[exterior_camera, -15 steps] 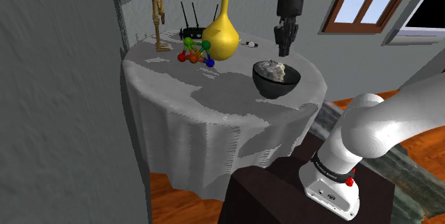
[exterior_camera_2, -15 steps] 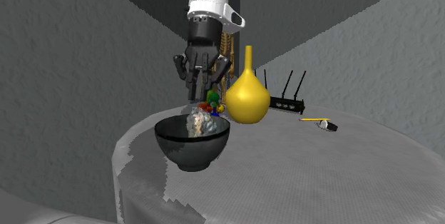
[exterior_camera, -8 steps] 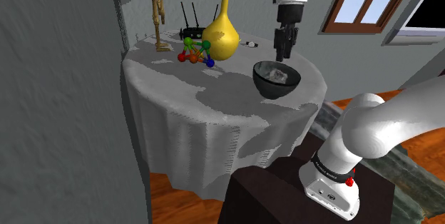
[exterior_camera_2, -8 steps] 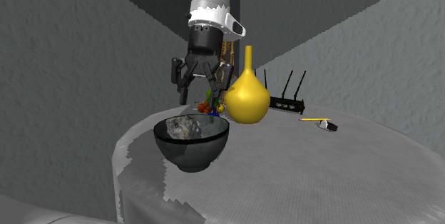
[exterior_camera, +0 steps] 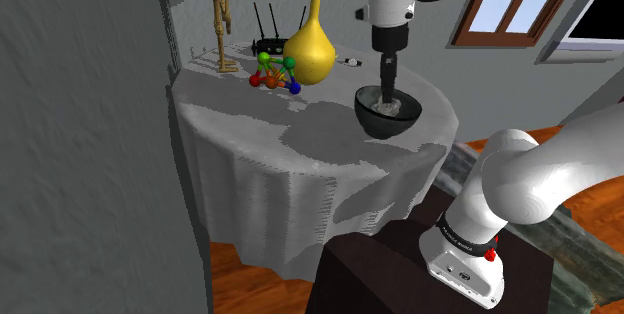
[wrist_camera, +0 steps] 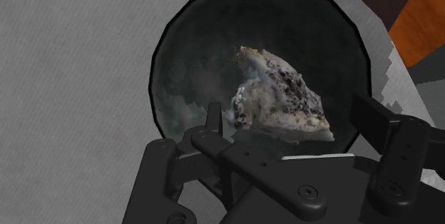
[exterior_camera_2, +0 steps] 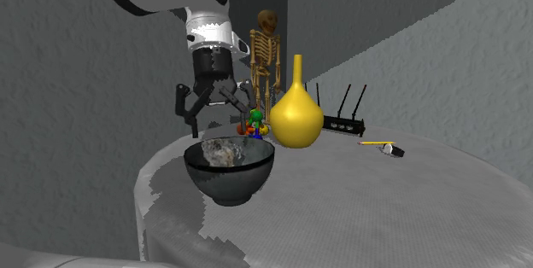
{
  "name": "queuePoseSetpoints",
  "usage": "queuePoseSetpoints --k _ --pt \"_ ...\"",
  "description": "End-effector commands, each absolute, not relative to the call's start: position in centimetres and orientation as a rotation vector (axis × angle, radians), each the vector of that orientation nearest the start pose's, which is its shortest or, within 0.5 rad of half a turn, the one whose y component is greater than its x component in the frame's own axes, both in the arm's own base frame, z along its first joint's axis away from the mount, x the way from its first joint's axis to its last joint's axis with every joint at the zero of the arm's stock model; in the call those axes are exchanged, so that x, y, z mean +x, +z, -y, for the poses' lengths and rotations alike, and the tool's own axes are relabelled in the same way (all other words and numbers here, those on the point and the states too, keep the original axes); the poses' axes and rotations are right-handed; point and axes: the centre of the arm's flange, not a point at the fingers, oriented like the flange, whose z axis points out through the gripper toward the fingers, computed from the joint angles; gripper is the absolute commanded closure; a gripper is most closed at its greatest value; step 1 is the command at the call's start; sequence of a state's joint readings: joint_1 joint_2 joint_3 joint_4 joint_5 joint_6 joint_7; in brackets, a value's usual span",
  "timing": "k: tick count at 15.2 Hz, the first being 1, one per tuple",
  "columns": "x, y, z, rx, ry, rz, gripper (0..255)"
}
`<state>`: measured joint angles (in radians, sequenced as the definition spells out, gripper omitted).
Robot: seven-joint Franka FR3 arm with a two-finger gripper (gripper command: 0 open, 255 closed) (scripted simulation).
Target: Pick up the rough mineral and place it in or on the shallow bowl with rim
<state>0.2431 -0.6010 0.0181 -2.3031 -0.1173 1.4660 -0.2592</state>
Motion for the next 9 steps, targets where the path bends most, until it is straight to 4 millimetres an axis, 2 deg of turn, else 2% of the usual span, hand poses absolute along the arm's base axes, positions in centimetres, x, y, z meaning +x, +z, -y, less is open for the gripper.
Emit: queuePoseSetpoints --k 1,6,9 --pt "33.1 53.9 -8.3 -3.157 0.392 0.879 0" --pt "32.5 51.1 -7.7 -3.157 0.392 0.879 0" --pt "32.5 51.1 -7.7 -3.157 0.392 0.879 0"
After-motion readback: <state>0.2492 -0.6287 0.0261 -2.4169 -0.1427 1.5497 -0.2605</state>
